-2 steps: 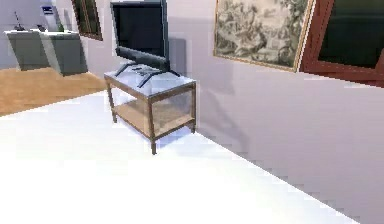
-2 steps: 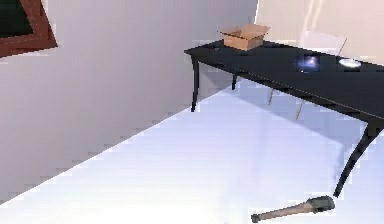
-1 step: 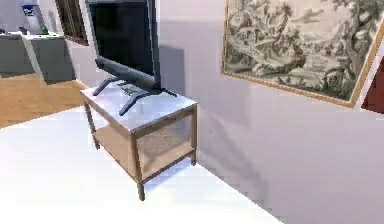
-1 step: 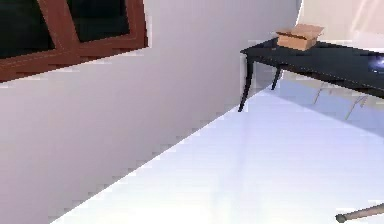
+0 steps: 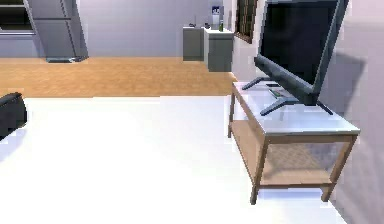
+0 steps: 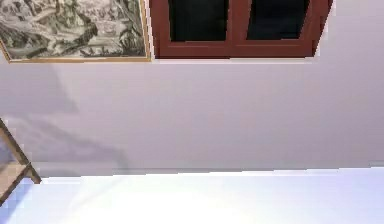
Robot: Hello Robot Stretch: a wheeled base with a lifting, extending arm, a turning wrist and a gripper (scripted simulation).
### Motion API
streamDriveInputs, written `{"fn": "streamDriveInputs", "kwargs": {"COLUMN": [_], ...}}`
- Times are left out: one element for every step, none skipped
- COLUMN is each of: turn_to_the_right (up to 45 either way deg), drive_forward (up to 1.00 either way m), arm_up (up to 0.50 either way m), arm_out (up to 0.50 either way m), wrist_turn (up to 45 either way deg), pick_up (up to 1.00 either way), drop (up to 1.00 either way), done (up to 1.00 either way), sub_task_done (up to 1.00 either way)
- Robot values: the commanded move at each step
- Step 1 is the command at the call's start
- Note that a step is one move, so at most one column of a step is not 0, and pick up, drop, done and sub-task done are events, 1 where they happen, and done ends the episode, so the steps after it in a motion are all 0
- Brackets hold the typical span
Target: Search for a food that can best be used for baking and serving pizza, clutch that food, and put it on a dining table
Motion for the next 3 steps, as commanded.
{"fn": "streamDriveInputs", "kwargs": {"turn_to_the_right": [0.0, -3.0, 0.0], "drive_forward": [1.00, 0.00, 1.00], "arm_up": [0.00, 0.00, 0.00], "arm_out": [0.00, 0.00, 0.00], "wrist_turn": [0.0, 0.0, 0.0], "pick_up": [0.00, 0.00, 0.00], "drop": [0.00, 0.00, 0.00], "done": [0.00, 0.00, 0.00], "sub_task_done": [0.00, 0.00, 0.00]}}
